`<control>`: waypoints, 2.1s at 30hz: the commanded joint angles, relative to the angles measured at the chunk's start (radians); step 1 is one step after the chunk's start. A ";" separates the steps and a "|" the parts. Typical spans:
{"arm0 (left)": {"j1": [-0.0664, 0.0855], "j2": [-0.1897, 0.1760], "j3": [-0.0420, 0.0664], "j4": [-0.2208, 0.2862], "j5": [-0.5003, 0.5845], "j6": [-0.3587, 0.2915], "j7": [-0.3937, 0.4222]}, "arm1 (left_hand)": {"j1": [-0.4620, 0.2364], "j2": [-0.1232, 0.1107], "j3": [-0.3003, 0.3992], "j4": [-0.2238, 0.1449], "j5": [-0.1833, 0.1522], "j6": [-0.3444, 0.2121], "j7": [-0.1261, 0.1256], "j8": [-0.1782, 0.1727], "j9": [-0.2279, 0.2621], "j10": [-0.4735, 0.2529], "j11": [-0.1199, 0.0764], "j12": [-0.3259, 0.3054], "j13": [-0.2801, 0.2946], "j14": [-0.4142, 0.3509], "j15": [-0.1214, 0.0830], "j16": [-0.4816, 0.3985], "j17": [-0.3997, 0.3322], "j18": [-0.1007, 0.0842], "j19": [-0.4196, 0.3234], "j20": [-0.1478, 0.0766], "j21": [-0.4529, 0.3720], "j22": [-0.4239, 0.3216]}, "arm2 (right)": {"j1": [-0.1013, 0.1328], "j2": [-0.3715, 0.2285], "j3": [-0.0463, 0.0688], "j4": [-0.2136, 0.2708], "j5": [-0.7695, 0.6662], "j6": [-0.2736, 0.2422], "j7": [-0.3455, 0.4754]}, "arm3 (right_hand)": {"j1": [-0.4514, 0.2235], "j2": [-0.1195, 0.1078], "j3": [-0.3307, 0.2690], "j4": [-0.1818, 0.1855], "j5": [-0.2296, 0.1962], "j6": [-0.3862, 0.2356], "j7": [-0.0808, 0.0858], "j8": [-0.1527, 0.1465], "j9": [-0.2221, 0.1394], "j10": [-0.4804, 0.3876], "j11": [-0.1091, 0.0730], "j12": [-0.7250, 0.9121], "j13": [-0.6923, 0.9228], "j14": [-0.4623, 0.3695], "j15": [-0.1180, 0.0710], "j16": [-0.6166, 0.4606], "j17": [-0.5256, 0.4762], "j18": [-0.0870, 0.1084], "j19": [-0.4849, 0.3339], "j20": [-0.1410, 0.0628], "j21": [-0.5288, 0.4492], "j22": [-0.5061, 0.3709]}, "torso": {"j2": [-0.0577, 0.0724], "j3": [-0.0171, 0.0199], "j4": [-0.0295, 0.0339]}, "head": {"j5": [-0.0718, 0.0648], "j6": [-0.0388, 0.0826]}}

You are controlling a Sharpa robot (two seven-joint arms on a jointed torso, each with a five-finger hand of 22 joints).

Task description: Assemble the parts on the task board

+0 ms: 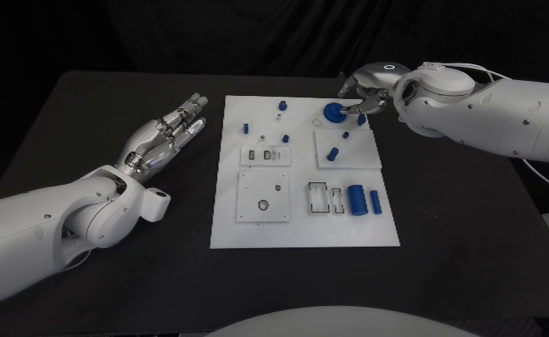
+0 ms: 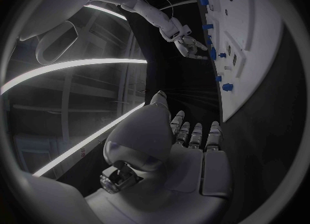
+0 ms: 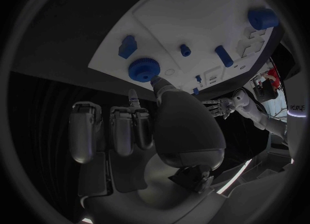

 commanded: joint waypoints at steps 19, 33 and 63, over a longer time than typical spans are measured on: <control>-0.001 0.010 0.001 -0.007 0.001 0.023 0.150 | 0.010 0.000 0.000 -0.008 0.002 -0.007 0.000 0.000 -0.001 -0.001 0.005 -0.005 -0.001 0.000 0.008 -0.004 -0.002 0.015 -0.002 0.008 0.001 0.001 | -0.006 0.031 0.001 -0.015 -0.003 0.054 -0.043 | 0.046 -0.015 0.005 -0.026 0.000 0.047 0.002 0.029 0.036 0.104 -0.003 0.002 0.263 0.104 -0.005 0.003 0.263 -0.013 0.045 -0.002 0.015 0.200 | -0.001 -0.0002 -0.0005 | -0.002 -0.012; -0.001 0.014 0.001 -0.012 0.001 0.030 0.146 | 0.011 0.000 0.001 -0.008 0.002 -0.010 0.001 0.000 -0.002 -0.001 0.006 -0.005 -0.001 0.000 0.009 -0.004 -0.002 0.015 -0.002 0.009 0.001 0.001 | -0.015 0.053 0.001 -0.033 -0.003 0.089 -0.073 | 0.055 -0.021 0.003 -0.034 0.000 0.018 0.008 0.017 0.046 0.104 0.003 0.002 0.263 0.104 0.000 0.003 0.263 -0.008 0.032 0.001 0.001 0.190 | -0.001 -0.0006 -0.0003 | -0.001 -0.015; -0.002 0.016 0.001 -0.016 0.001 0.046 0.135 | 0.022 0.004 0.009 -0.014 0.003 0.025 0.020 0.006 0.003 -0.002 0.018 -0.005 -0.002 0.000 0.017 -0.004 -0.002 0.015 -0.001 0.020 0.002 0.002 | -0.023 0.069 0.001 -0.043 -0.003 0.071 -0.047 | 0.124 0.043 0.010 -0.178 -0.001 0.070 -0.012 0.285 0.330 0.104 -0.014 0.002 0.263 0.104 -0.012 0.003 0.263 -0.006 0.028 -0.009 -0.012 0.195 | -0.001 -0.0004 -0.0005 | -0.004 -0.019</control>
